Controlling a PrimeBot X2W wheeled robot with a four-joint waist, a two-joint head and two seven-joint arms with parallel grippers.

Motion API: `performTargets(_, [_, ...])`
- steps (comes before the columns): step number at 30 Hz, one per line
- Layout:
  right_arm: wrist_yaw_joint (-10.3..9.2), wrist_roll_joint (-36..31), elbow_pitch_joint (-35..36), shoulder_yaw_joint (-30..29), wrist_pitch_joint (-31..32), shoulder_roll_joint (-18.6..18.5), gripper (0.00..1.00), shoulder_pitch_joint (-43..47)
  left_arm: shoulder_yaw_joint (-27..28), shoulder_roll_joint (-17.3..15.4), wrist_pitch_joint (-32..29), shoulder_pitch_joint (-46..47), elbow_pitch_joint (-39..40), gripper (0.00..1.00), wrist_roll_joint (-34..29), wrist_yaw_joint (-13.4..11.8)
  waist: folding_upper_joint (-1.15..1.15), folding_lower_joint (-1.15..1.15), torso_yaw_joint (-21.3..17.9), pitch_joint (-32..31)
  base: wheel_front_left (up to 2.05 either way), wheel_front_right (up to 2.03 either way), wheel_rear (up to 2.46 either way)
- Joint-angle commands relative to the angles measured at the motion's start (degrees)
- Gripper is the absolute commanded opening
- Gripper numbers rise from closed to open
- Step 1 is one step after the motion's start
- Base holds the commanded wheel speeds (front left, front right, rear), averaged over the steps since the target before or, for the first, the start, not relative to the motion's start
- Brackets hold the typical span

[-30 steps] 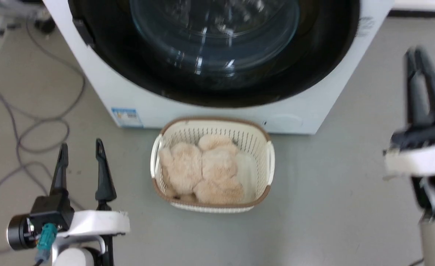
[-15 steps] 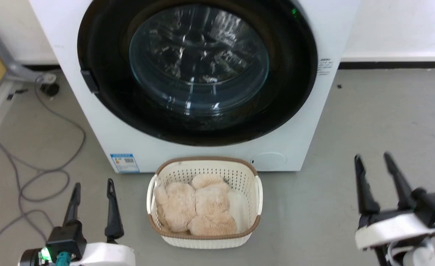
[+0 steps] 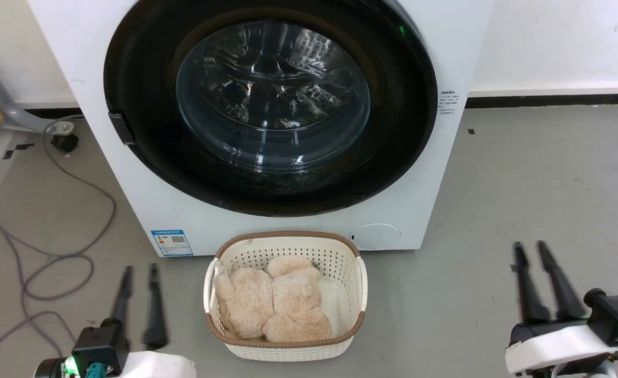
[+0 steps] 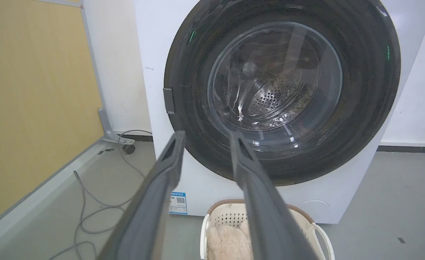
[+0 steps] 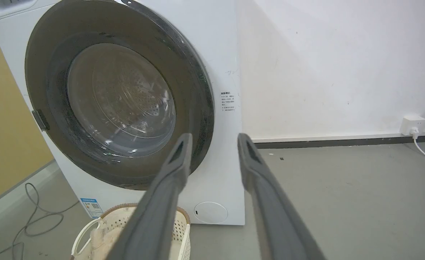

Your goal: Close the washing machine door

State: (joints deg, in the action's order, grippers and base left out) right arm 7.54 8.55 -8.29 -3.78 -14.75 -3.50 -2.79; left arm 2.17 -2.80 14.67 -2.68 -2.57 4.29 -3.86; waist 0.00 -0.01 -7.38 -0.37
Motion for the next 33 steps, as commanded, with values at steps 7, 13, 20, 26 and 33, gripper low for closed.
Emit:
performTargets(7, [0.00,-0.49,0.47,0.24,0.84,0.03,0.00,0.16,-0.11,0.00,-0.85,0.15,0.15,0.00,-0.24,0.22,0.00,0.01,0.42,0.02,0.00,0.00,0.00])
performTargets(13, [-0.01,-0.90,0.87,0.42,1.55,0.06,0.00,0.29,-0.22,-0.01,-1.55,0.28,0.27,0.00,-0.45,0.41,0.00,0.01,0.77,0.04,0.00,0.00,0.00])
performTargets(20, [-0.01,-1.38,1.33,0.63,2.37,0.10,0.00,0.45,-0.34,-0.01,-2.37,0.43,0.41,0.00,-0.69,0.62,0.00,0.01,1.19,0.06,0.00,0.00,0.00])
performTargets(26, [-0.01,-1.79,1.73,0.81,3.08,0.13,0.00,0.58,-0.44,-0.02,-3.08,0.56,0.54,0.00,-0.90,0.81,0.00,0.01,1.54,0.08,0.00,0.00,0.00])
performTargets(33, [-0.01,-2.20,2.13,0.99,3.79,0.16,0.00,0.72,-0.55,-0.02,-3.78,0.69,0.66,0.00,-1.10,0.99,0.00,0.01,1.89,0.09,0.00,0.00,0.00])
